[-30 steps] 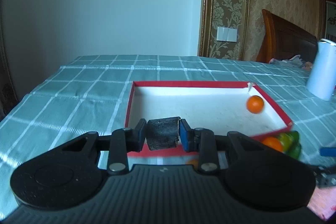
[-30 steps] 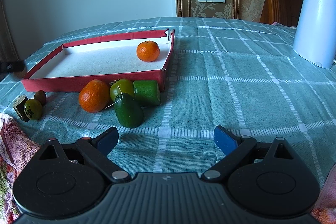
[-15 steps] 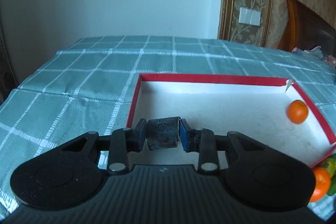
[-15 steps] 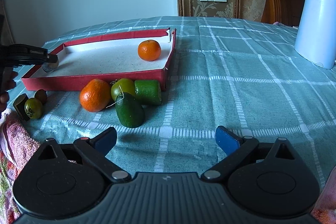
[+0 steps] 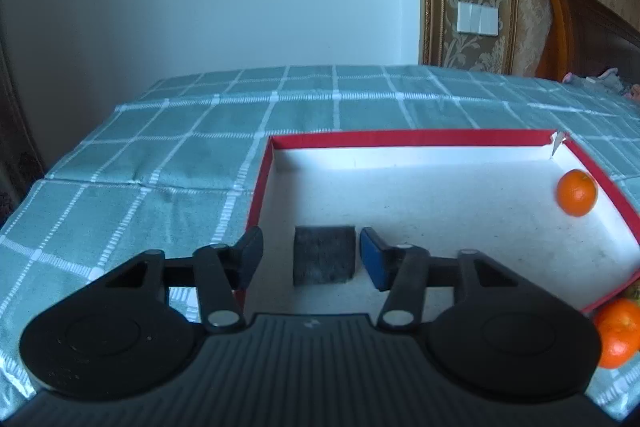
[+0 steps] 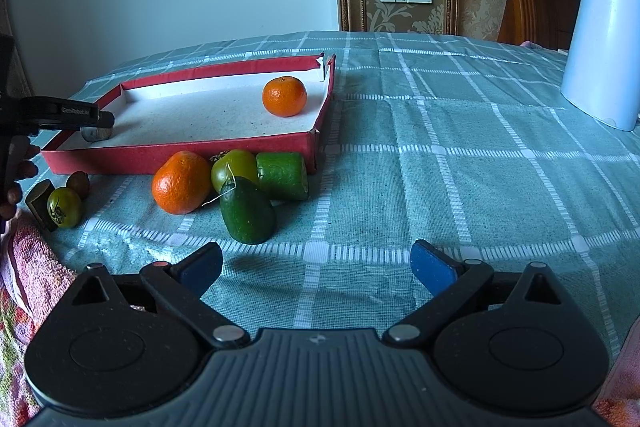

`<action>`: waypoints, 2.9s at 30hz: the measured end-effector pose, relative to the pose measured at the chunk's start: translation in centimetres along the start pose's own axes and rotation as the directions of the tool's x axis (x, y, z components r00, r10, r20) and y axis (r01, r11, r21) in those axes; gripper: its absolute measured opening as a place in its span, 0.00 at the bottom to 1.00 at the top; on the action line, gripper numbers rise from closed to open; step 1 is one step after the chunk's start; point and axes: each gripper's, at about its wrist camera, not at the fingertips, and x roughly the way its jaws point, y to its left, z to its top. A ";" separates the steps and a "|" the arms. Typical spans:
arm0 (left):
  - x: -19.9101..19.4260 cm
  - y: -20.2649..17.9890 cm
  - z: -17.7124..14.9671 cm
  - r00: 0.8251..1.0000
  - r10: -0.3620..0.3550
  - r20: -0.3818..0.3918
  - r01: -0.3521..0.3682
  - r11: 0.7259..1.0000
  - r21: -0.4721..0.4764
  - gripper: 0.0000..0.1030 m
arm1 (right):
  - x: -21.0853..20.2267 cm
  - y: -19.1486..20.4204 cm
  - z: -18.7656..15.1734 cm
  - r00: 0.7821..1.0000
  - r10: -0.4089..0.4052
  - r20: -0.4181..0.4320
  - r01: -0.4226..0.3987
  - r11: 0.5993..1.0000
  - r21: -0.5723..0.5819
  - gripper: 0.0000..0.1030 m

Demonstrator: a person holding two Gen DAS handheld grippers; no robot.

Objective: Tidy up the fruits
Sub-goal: 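Lower the wooden block into the red tray and open the left gripper, then withdraw the left tool and move the right tool toward the green lime, then close the right gripper on the dark green lime and lift it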

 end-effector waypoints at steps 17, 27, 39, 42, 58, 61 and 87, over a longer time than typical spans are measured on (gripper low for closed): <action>-10.5 3.0 -4.0 0.995 -0.003 0.099 0.008 0.999 -0.051 0.79 | 0.0 0.2 0.0 1.000 -0.003 -0.003 0.003 1.000 -0.006 0.98; -12.7 4.4 -9.0 0.999 -0.036 0.033 0.038 0.997 -0.064 0.84 | 0.1 0.3 0.0 1.000 -0.010 -0.009 0.010 1.000 -0.021 0.98; -11.4 4.5 -10.7 0.998 -0.063 -0.009 0.063 0.995 -0.073 0.88 | 0.2 0.4 0.2 1.000 -0.010 -0.007 0.010 1.000 -0.023 0.98; -11.3 4.4 -10.6 0.998 -0.059 -0.010 0.059 0.996 -0.073 0.89 | 0.1 0.4 0.2 1.000 -0.013 0.001 0.013 1.000 -0.024 0.98; -11.1 4.7 -10.9 0.997 -0.073 -0.006 0.072 0.994 -0.082 0.93 | -0.4 1.7 0.8 0.997 0.005 0.078 -0.003 0.999 -0.038 0.97; -11.1 4.7 -10.9 0.997 -0.074 -0.006 0.074 0.994 -0.081 0.94 | -0.5 2.4 1.0 0.996 -0.002 0.087 0.008 0.998 -0.069 0.95; -10.9 5.0 -10.8 0.994 -0.107 -0.010 0.105 0.990 -0.090 1.00 | 1.6 5.2 1.1 0.998 -0.015 0.059 0.024 0.987 -0.157 0.30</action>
